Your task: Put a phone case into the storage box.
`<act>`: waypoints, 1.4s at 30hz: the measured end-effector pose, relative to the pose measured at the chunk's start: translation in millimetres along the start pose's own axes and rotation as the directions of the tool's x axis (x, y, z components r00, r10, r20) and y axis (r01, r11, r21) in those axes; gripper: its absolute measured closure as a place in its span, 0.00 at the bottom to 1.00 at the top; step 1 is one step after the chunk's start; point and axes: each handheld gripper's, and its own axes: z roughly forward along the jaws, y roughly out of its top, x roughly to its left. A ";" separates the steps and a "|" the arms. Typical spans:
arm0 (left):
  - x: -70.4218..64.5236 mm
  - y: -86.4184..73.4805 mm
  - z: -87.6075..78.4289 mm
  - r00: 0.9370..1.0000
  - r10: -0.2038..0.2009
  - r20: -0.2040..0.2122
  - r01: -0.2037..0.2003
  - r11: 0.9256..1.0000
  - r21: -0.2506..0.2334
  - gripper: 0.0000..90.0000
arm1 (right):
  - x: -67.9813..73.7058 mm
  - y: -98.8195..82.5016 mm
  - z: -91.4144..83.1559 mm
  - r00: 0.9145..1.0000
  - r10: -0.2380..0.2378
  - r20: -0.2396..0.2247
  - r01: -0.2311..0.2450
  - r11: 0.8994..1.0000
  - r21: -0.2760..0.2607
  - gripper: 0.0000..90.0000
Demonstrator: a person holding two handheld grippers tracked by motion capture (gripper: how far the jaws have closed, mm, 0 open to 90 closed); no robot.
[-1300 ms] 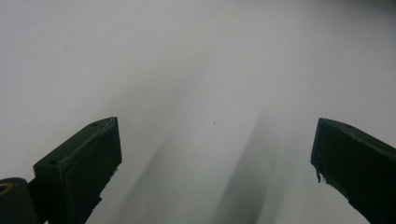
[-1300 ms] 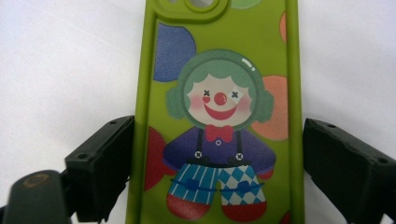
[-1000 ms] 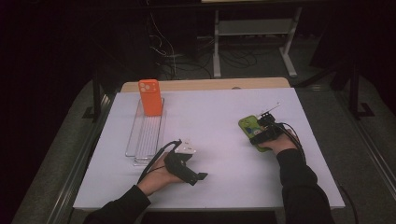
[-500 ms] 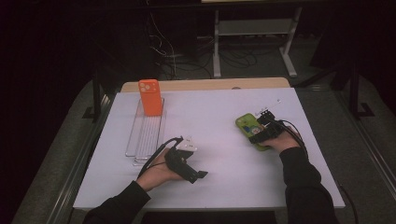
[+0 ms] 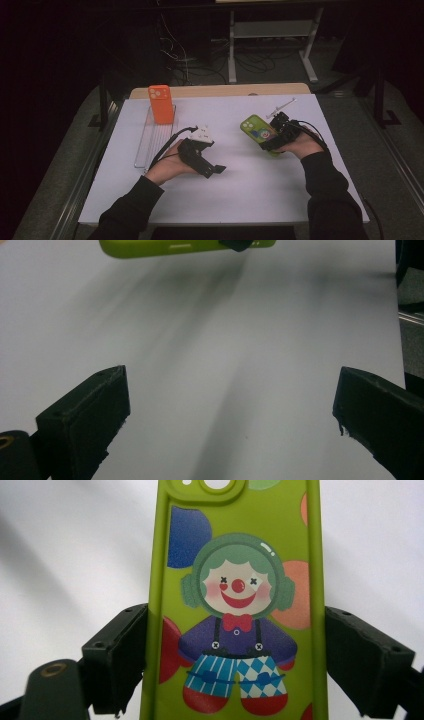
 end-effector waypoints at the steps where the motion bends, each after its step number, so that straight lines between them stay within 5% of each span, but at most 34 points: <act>1: 1.7 2.2 -1.0 1.000 0.004 0.000 -0.004 1.000 -0.002 0.01 | 2.8 3.1 -2.1 1.000 -0.011 -0.008 0.011 1.000 -0.006 0.17; 8: 8.4 2.7 -7.8 0.999 0.030 0.019 -0.030 1.000 -0.002 0.01 | 20.4 7.7 -3.1 0.993 -0.095 -0.066 0.096 0.995 -0.003 0.17; 13: 9.1 -1.0 -13.9 0.997 0.066 0.036 -0.066 0.998 0.008 0.01 | 33.7 6.7 2.8 0.978 -0.178 -0.107 0.180 0.984 0.009 0.17; 17: 6.3 -1.7 -16.9 0.994 0.095 0.049 -0.095 0.995 -0.012 0.01 | 46.7 5.7 8.4 0.942 -0.293 -0.164 0.297 0.955 -0.003 0.17; 24: -3.1 -0.1 -13.2 0.982 0.167 0.088 -0.169 0.986 0.009 0.01 | 75.0 8.4 15.4 0.861 -0.436 -0.263 0.445 0.895 -0.026 0.17; 25: -3.7 0.1 -12.5 0.981 0.169 0.096 -0.171 0.985 0.011 0.01 | 82.1 8.8 17.2 0.843 -0.458 -0.280 0.471 0.882 -0.026 0.17; 26: -3.9 0.0 -12.1 0.979 0.177 0.099 -0.179 0.984 0.011 0.01 | 82.1 8.8 17.2 0.843 -0.458 -0.280 0.471 0.882 -0.026 0.17; 30: -5.7 -1.9 -8.6 0.972 0.197 0.125 -0.202 0.979 0.030 0.01 | 94.4 9.2 18.5 0.808 -0.503 -0.307 0.520 0.854 -0.030 0.17; 33: -7.4 -3.0 -4.7 0.961 0.224 0.162 -0.235 0.971 0.051 0.01 | 102.5 9.4 17.8 0.788 -0.517 -0.333 0.538 0.842 -0.033 0.17; 35: -11.0 -4.5 -1.8 0.959 0.222 0.177 -0.238 0.969 0.071 0.01 | 106.0 10.0 17.7 0.776 -0.533 -0.337 0.555 0.831 -0.036 0.17; 37: -12.4 -5.2 1.7 0.951 0.247 0.185 -0.266 0.960 0.085 0.01 | 108.7 10.6 16.9 0.770 -0.538 -0.342 0.560 0.827 -0.039 0.17; 42: -16.5 -6.9 8.0 0.947 0.245 0.209 -0.271 0.957 0.104 0.02 | 115.6 9.9 16.6 0.750 -0.555 -0.360 0.582 0.812 -0.039 0.17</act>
